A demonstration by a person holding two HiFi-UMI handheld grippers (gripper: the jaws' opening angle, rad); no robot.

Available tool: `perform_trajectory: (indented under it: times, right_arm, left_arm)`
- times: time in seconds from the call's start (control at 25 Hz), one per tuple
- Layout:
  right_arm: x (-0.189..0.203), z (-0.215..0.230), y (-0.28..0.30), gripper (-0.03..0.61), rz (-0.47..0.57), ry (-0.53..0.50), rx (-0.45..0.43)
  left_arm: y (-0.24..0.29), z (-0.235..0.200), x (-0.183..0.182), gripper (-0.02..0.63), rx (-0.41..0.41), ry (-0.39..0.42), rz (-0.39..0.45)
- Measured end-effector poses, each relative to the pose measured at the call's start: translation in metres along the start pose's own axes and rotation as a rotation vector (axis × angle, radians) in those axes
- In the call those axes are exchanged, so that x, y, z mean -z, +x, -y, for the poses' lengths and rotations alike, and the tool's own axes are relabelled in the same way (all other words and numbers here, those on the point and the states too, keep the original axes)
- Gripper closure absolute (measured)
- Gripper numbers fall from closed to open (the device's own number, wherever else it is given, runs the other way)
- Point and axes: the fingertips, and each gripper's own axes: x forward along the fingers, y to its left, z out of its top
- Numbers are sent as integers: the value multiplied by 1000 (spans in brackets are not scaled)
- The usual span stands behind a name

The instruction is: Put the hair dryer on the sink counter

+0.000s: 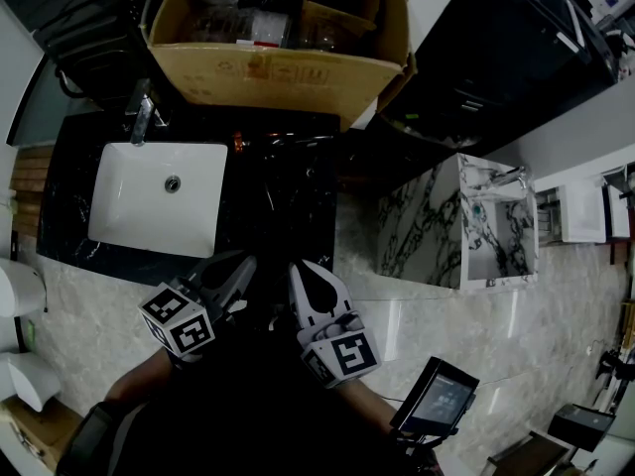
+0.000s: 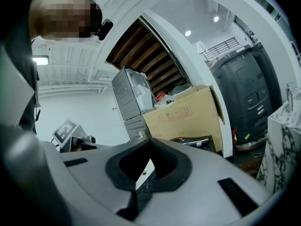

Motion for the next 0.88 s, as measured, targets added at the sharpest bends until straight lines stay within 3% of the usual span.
perform_trajectory:
  times: [0.88]
  right_arm:
    - [-1, 0, 6, 583, -20, 29, -1]
  left_arm:
    - [5, -7, -2, 612, 9, -6, -14]
